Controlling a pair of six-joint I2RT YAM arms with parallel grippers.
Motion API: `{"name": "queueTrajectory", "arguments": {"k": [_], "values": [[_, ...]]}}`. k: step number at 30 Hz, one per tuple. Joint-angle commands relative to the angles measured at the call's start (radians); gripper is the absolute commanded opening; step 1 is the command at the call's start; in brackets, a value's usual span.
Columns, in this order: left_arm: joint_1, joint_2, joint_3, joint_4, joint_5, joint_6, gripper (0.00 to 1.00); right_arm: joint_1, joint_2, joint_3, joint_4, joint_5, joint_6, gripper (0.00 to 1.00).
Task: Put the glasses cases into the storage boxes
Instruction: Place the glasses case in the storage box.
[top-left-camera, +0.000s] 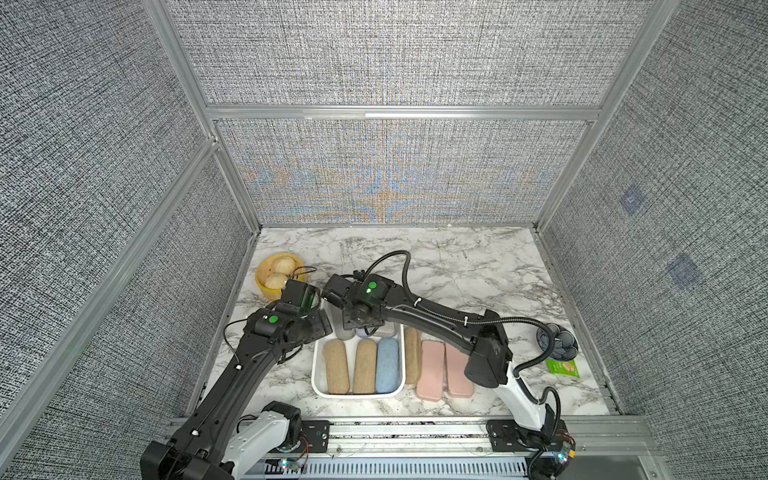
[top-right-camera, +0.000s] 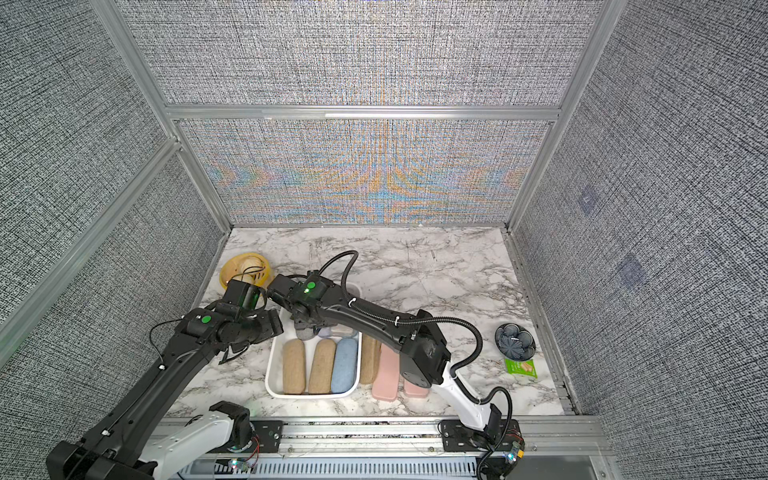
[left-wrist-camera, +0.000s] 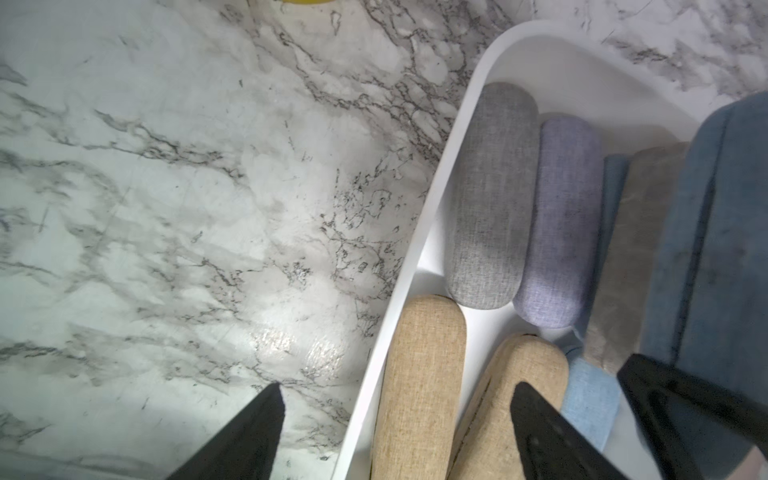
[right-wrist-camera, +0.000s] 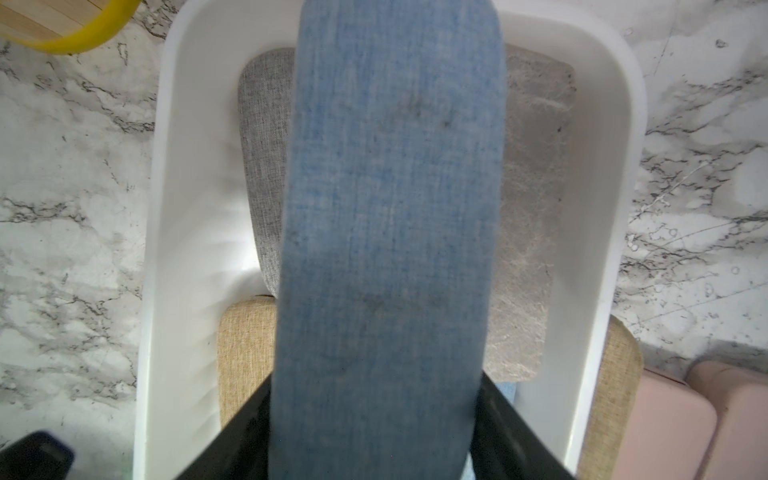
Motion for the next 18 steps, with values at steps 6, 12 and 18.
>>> {"name": "queueTrajectory", "arguments": {"k": [6,12,18], "values": [[0.006,0.029,-0.005,-0.016,-0.033,-0.040,0.87,-0.025,0.062,0.021,0.043,-0.030,-0.013,0.64],[0.006,0.047,-0.019,0.018,0.026,-0.036,0.85,-0.053,0.097,0.037,0.048,-0.046,-0.021,0.64],[0.006,0.070,-0.024,0.026,0.019,-0.019,0.85,-0.065,0.120,0.052,0.045,-0.057,-0.019,0.65]]}}
